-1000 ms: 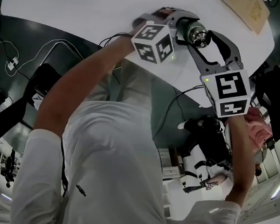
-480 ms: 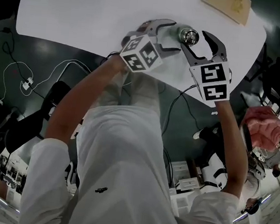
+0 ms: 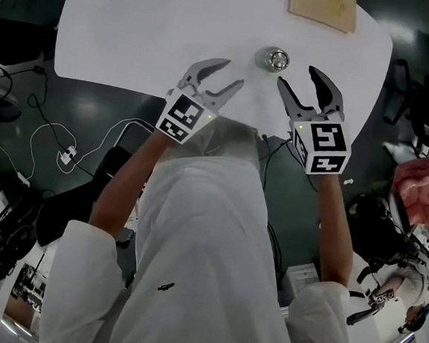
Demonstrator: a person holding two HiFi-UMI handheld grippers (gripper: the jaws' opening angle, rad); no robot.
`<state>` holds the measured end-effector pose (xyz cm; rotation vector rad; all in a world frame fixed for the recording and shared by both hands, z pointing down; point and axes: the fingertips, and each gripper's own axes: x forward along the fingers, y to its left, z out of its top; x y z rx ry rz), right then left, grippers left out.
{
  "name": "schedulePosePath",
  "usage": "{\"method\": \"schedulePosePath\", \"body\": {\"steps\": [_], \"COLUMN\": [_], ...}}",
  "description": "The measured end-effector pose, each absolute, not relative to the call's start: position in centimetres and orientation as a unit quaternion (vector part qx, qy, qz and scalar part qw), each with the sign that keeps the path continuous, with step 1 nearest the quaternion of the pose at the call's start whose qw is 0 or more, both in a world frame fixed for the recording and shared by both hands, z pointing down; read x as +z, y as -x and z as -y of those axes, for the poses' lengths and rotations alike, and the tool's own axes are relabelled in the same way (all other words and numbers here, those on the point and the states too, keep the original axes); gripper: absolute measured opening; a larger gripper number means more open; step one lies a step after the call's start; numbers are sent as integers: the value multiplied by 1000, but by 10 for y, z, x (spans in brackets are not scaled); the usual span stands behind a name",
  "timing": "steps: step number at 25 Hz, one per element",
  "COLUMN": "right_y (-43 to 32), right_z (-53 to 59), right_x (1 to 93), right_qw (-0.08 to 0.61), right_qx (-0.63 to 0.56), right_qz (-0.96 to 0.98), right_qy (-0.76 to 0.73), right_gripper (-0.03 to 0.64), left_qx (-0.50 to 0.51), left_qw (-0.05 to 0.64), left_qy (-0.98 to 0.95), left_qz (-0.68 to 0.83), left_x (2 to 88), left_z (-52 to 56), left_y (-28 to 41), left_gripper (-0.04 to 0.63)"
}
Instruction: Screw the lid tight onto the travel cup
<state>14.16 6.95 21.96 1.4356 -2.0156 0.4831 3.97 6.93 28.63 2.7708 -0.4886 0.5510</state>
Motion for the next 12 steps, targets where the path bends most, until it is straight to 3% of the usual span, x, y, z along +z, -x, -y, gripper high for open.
{"method": "schedulePosePath", "body": {"steps": [1, 2, 3, 4, 6, 8, 12], "right_y": [-140, -140, -142, -144, -148, -150, -144], "right_z": [-74, -79, -85, -92, -106, -121, -145], "right_x": [210, 201, 191, 182, 169, 160, 139], "right_qw": [287, 268, 247, 227, 203, 198, 154], "right_qx": [183, 186, 192, 198, 204, 202, 193], "right_qz": [758, 753, 748, 743, 731, 717, 708], "right_qy": [-556, -571, -585, -598, -618, -637, -662], "right_gripper": [265, 256, 195, 123, 106, 27, 12], "left_qx": [183, 174, 164, 156, 149, 154, 152], "left_qw": [135, 134, 136, 139, 142, 140, 131], "left_qy": [-957, -957, -957, -956, -950, -944, -938], "left_qz": [179, 189, 198, 208, 233, 257, 284], "left_x": [274, 259, 245, 230, 208, 192, 158], "left_z": [-69, -71, -73, -75, -76, -76, -79], "left_y": [-32, -25, -19, -14, -2, 12, 35], "left_gripper": [161, 56, 18, 18, 9, 5, 3]}}
